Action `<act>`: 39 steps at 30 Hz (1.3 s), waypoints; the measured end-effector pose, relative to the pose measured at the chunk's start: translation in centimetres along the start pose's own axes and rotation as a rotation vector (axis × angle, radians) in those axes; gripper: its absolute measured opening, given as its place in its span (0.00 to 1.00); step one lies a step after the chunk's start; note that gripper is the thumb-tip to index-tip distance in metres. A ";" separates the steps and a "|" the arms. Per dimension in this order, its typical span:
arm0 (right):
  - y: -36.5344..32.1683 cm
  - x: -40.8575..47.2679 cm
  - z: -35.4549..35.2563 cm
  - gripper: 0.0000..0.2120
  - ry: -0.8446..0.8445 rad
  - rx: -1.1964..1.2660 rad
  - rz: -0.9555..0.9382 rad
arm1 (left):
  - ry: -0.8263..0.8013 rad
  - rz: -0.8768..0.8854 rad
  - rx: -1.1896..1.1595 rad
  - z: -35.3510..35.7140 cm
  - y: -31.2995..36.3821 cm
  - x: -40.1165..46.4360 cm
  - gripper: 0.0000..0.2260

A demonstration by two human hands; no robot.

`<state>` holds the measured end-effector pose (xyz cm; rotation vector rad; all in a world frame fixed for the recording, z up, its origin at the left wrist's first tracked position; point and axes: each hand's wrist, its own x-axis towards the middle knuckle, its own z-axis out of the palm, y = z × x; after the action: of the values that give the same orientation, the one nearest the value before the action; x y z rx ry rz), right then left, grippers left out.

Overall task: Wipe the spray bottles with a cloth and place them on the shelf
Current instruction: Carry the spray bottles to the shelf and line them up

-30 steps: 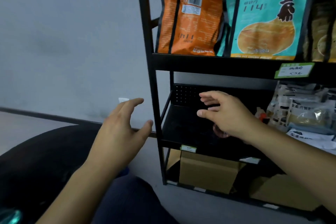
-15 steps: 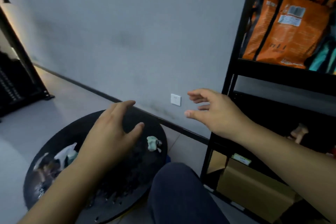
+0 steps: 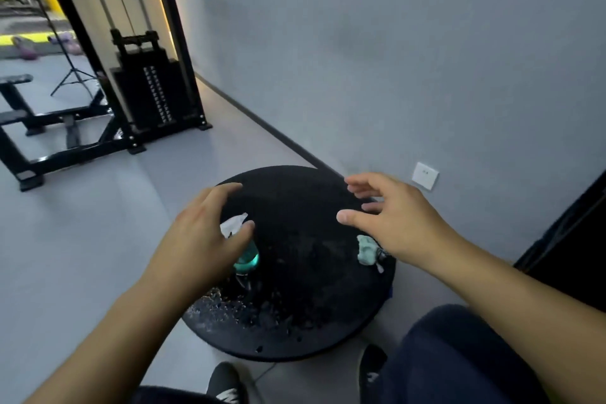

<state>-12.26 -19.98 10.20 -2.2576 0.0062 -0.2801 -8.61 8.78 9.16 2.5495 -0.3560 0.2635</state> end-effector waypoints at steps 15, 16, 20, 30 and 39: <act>4.3 7.9 11.6 0.25 -0.159 0.040 0.004 | -0.131 -0.182 0.105 6.6 -9.9 7.0 0.24; 4.6 8.4 12.2 0.25 -0.159 0.042 0.003 | -0.146 -0.190 0.113 7.0 -10.3 7.5 0.25; 6.1 9.9 13.7 0.25 -0.169 0.042 0.027 | -0.173 -0.220 0.099 8.9 -11.7 9.1 0.25; 7.7 11.4 14.8 0.25 -0.183 0.018 0.063 | -0.252 -0.268 -0.016 10.8 -13.1 10.2 0.16; 7.6 11.3 15.0 0.25 -0.192 0.029 0.070 | -0.338 -0.189 -0.097 11.6 -13.9 9.5 0.11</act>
<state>2.52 -14.66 -2.64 -2.2419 -0.0198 -0.0256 5.96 11.93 -4.84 2.5061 -0.2423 -0.2529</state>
